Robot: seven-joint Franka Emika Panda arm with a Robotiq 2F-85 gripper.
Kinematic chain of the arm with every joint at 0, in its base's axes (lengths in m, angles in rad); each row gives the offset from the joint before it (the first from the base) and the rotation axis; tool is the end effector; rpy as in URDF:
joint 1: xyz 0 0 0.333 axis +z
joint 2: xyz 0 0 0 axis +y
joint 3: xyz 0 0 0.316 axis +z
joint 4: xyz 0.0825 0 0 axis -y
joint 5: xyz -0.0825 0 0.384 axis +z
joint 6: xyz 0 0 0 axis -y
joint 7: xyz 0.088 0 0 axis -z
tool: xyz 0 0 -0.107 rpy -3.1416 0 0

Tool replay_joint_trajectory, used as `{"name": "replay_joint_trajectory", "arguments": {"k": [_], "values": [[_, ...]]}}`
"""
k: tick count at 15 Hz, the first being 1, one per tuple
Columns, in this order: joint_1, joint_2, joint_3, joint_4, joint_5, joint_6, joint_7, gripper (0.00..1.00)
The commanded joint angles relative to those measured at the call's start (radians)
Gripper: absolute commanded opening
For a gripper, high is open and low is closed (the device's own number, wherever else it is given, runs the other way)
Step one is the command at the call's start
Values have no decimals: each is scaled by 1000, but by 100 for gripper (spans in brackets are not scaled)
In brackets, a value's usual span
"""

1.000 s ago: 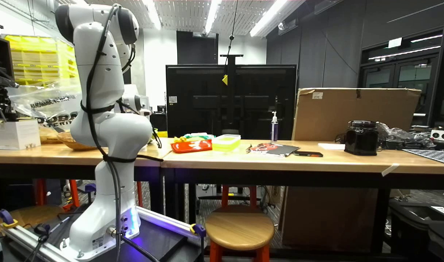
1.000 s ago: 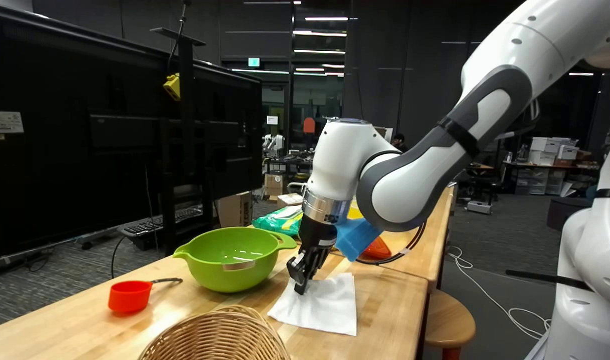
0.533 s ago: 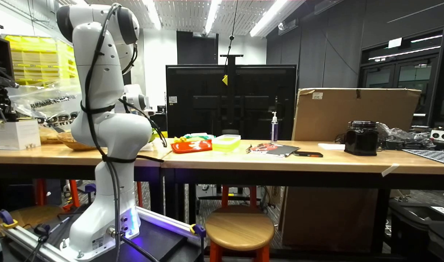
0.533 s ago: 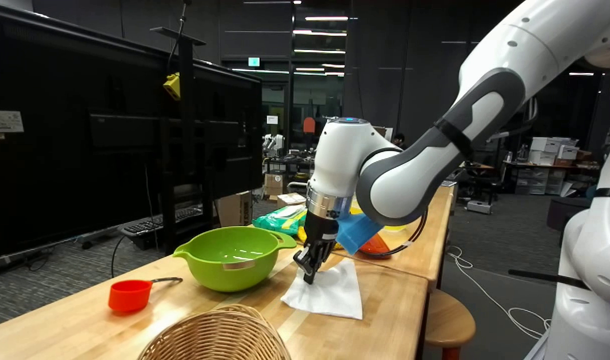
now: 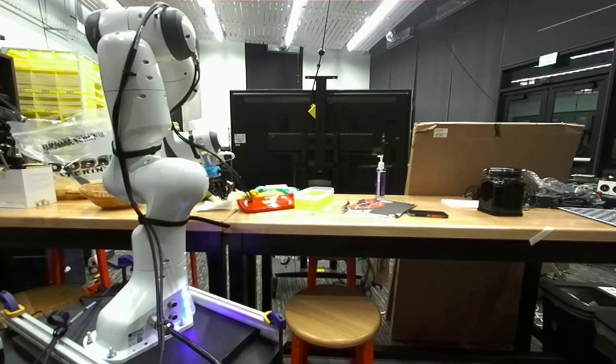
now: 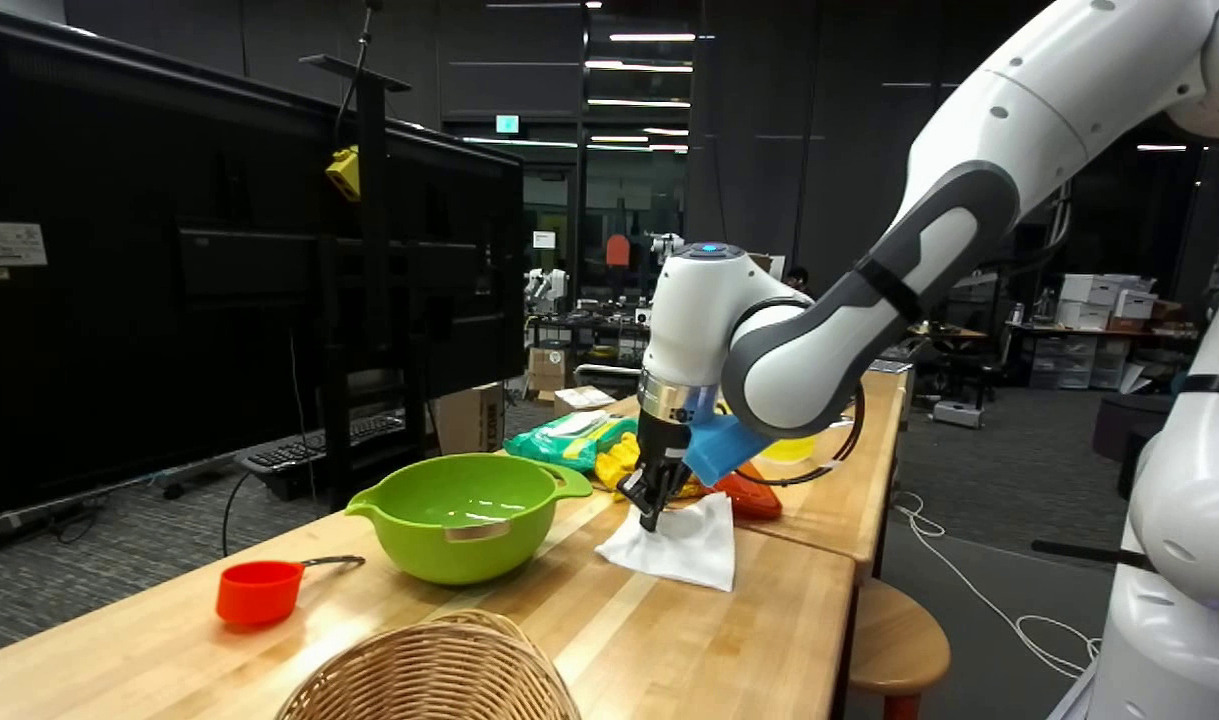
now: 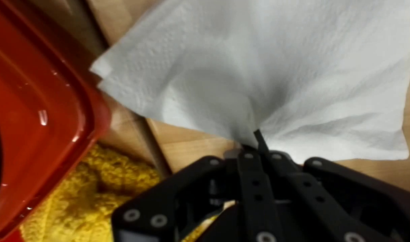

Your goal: Wipe the table with the paper towel

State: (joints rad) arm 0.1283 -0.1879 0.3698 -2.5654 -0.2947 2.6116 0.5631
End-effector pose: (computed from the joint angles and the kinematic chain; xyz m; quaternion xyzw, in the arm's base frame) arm 0.3995 0.2226 0.3482 0.9833 0.0865 0.1519 0.0514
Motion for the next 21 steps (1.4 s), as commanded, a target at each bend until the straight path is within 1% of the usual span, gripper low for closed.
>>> {"name": "replay_joint_trajectory", "arguments": {"k": [1,5,7,12,14,21], "values": [[-52,-21,-28,-71,-79,33,77,0],[-87,-25,-44,-94,-110,68,124,0],[-82,-11,-38,-88,-98,82,127,0],[-48,3,-3,-66,-81,73,132,0],[-42,25,22,-52,-85,79,125,0],[-29,108,98,37,-110,58,92,0]]}}
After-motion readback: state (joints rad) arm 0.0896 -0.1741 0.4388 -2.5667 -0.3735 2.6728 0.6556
